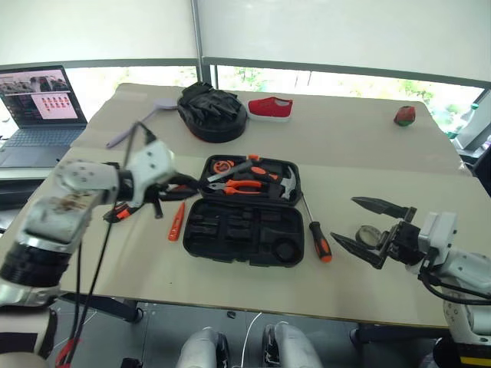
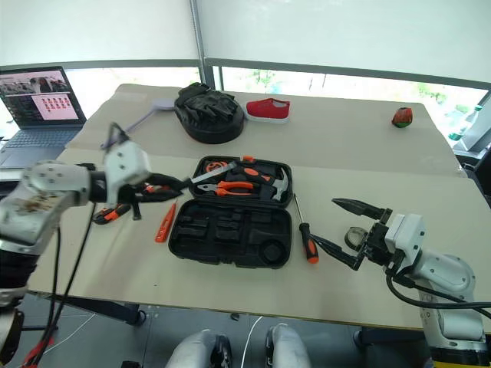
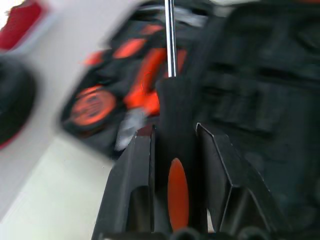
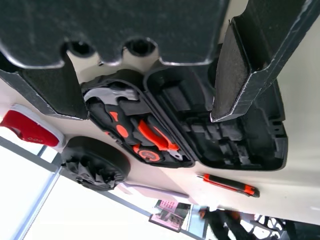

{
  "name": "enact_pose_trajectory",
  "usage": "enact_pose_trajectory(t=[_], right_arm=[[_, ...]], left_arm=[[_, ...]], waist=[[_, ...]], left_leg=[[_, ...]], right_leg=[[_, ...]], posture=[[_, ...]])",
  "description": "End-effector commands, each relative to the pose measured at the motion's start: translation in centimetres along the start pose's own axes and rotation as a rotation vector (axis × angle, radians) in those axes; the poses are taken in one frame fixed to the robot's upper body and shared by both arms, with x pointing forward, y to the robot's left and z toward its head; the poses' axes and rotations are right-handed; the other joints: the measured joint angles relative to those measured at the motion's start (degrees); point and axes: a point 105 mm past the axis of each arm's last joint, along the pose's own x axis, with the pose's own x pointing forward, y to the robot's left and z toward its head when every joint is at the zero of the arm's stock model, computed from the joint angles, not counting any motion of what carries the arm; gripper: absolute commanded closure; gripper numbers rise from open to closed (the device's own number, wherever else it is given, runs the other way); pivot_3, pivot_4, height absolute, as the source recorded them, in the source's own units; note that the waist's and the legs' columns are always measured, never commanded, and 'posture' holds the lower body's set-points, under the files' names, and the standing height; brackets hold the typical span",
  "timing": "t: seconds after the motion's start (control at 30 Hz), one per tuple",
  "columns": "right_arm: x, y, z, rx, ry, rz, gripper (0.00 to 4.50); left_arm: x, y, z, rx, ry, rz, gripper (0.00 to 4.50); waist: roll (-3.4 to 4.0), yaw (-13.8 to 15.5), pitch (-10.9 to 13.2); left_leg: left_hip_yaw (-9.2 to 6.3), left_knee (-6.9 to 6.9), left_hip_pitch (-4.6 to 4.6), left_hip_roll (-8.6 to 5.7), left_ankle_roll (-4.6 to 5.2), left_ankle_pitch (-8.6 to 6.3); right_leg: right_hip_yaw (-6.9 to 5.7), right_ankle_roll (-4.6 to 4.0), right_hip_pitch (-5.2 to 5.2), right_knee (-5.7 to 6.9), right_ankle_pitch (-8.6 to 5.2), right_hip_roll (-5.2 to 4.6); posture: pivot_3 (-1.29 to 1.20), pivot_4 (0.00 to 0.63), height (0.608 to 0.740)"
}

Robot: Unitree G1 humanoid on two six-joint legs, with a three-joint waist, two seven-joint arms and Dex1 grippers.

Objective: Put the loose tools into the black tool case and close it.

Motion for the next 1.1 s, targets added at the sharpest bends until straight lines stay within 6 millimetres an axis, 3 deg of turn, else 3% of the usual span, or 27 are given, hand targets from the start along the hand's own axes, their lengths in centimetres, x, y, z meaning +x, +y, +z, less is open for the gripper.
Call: enact_pose_trajectory(t=[0.03, 0.17, 0.57, 0.6, 0.8, 0.9, 1.0, 1.1], right_arm=[[0.6, -0.1, 1.6, 0.0, -0.048, 0.006, 0.0], [1.1, 0.8, 2.0, 0.014, -0.062, 0.018, 0.0], [1.3, 1.8, 1.9, 0.037, -0.074, -0.023, 0.0], [1.3, 1.8, 2.0, 0.039, -0.079, -0.026, 0.0], [1.6, 2.2, 1.9, 0.055, -0.083, -0.015, 0.0], [1.7, 2.3, 1.9, 0.059, -0.087, -0.012, 0.0], [1.8, 2.6, 1.7, 0.071, -0.089, -0.01, 0.0], [1.8, 2.6, 1.6, 0.077, -0.089, -0.013, 0.0]], left_arm=[[2.2, 0.8, -0.8, 0.175, 0.124, -0.047, 3.69], [4.4, 1.4, -1.2, 0.247, 0.134, -0.067, 3.69], [5.8, 1.4, -1.7, 0.269, 0.112, -0.075, 3.69], [5.7, 1.3, -1.6, 0.27, 0.101, -0.078, 2.68], [5.5, 2.8, 1.6, 0.231, -0.106, 0.077, 0.7], [5.3, 2.4, 2.3, 0.151, -0.188, 0.078, 0.7], [5.2, 1.5, 1.2, 0.018, -0.229, 0.083, 1.41], [5.6, 1.3, 0.6, -0.072, -0.247, 0.107, 2.65]], waist=[[0.01, 0.1, 0.0], [0.01, -0.3, 0.0], [0.0, 0.0, 0.0], [0.0, 0.0, 0.0], [0.0, 0.1, 0.0], [0.01, 0.0, 0.0], [0.01, -0.4, 0.0], [0.01, -0.5, 0.0]], left_leg=[[-0.02, 0.14, -0.04, 0.01, 0.02, 0.0], [-0.05, 0.5, -0.14, 0.14, 0.21, -0.12], [-0.14, 0.81, -0.39, 0.07, 0.61, -0.35], [-0.15, 0.82, -0.41, 0.06, 0.64, -0.37], [-0.23, 0.89, -0.48, 0.06, 0.66, -0.38], [-0.25, 0.93, -0.5, 0.06, 0.71, -0.41], [-0.24, 0.94, -0.48, 0.06, 0.71, -0.4], [-0.25, 0.95, -0.42, 0.07, 0.66, -0.37]], right_leg=[[-0.02, 0.0, 0.02, 0.03, 0.0, 0.06], [0.09, 0.01, 0.02, 0.06, 0.0, 0.19], [-0.01, 0.19, -0.04, 0.04, 0.07, -0.07], [-0.02, 0.21, -0.04, 0.04, 0.08, -0.09], [-0.09, 0.22, -0.04, 0.05, 0.1, -0.14], [-0.12, 0.25, -0.02, 0.04, 0.09, -0.15], [-0.1, 0.27, 0.0, 0.05, 0.08, -0.14], [-0.12, 0.28, 0.04, 0.09, 0.08, -0.12]], posture=[[0.0, 0.15, 0.74], [0.0, 0.15, 0.74], [0.0, 0.15, 0.74], [0.0, 0.15, 0.74], [0.0, 0.15, 0.74], [0.0, 0.15, 0.74], [0.0, 0.15, 0.74], [0.0, 0.15, 0.74]])
